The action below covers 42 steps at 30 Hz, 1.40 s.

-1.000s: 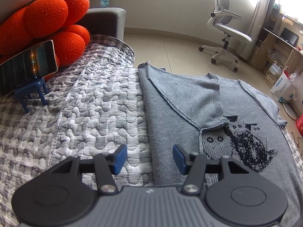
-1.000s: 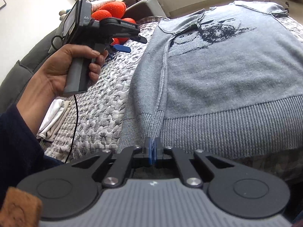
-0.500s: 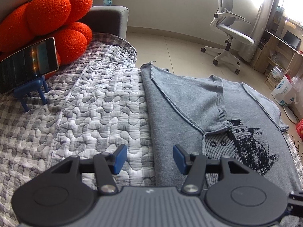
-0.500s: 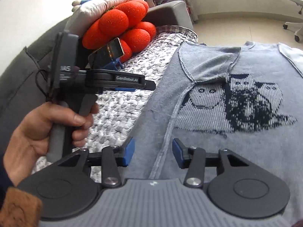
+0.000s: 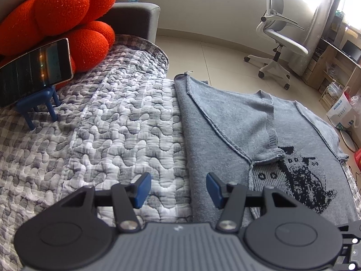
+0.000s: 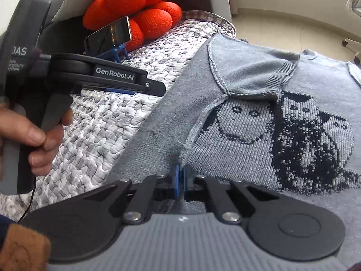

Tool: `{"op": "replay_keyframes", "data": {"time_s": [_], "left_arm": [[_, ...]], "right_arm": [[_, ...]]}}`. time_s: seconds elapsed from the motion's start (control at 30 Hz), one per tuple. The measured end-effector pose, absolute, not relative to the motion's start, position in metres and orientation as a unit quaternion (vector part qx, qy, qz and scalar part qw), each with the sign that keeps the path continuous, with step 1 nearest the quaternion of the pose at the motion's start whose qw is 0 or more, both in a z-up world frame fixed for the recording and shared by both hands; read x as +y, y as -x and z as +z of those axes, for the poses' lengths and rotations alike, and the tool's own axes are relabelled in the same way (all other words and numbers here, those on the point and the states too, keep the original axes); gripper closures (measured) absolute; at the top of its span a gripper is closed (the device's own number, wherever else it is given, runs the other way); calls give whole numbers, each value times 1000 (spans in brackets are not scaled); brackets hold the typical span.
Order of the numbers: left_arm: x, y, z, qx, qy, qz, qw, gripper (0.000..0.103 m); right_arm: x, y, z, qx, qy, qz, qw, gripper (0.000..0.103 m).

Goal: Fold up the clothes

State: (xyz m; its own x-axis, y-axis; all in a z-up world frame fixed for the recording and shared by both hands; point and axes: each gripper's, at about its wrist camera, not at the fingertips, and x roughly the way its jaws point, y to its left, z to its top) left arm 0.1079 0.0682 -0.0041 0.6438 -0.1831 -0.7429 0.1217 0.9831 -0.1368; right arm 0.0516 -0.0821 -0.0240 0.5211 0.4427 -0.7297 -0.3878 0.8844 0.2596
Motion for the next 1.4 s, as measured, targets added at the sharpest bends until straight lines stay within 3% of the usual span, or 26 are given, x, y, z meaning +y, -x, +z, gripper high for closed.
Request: {"op": "replay_keyframes", "data": {"time_s": [0.43, 0.53, 0.77, 1.4], "left_arm": [[67, -109, -7, 418, 23, -79, 905, 46], [66, -107, -6, 417, 22, -80, 905, 46], [66, -108, -7, 417, 19, -79, 905, 45], [52, -108, -19, 440, -5, -98, 893, 41]], "right_arm": [[-86, -50, -26, 437, -30, 228, 870, 98], [-85, -47, -24, 434, -35, 234, 869, 87], [-79, -40, -22, 420, -1, 227, 879, 91], [-63, -24, -18, 388, 81, 217, 892, 89]]}}
